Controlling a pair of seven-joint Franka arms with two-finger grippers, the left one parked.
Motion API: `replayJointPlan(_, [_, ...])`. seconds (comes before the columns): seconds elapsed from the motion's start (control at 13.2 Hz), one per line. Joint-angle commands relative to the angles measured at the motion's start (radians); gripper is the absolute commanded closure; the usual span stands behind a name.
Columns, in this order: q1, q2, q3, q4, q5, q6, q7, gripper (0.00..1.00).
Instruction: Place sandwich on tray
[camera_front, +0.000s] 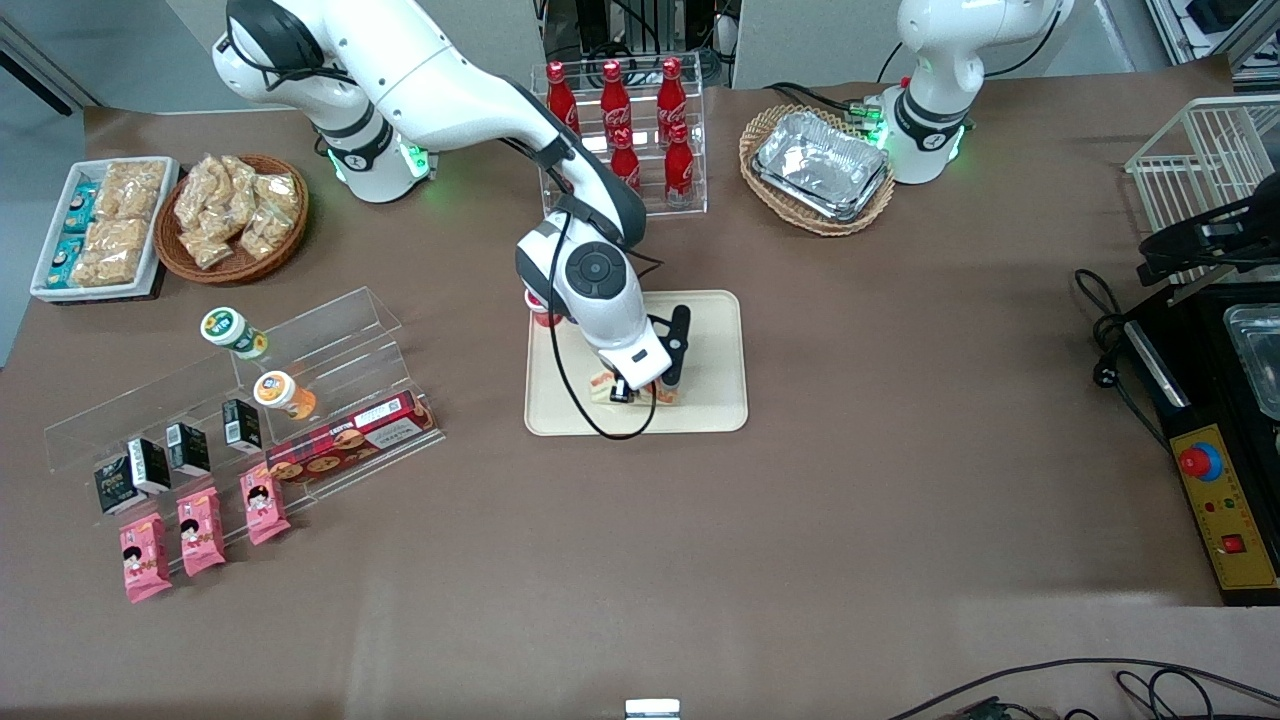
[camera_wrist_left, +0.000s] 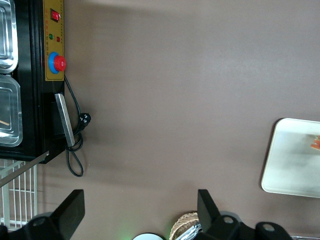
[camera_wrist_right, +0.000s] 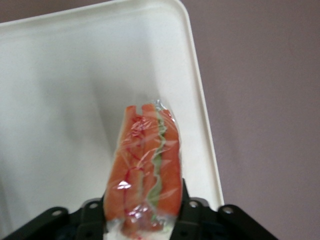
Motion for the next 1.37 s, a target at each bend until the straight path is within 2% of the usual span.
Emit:
replayJointPlan(0.0, [-0.004,0.029,-0.007,0.02,0.004,0.044,0.01,0.0])
replayJointPlan(0.23, [-0.023,-0.012,-0.005,0.021,0.036,0.032,0.023,0.0])
replayJointPlan(0.53, [-0.088,-0.154,-0.005,0.021,0.14,-0.127,0.023,0.0])
replayJointPlan(0.83, [-0.243,-0.306,-0.005,0.023,0.205,-0.382,0.046,0.0])
replayJointPlan(0.99, [-0.332,-0.369,-0.007,0.024,0.203,-0.476,0.115,0.0])
replayJointPlan(1.29, [-0.528,-0.472,-0.01,0.029,0.2,-0.628,0.118,0.0])
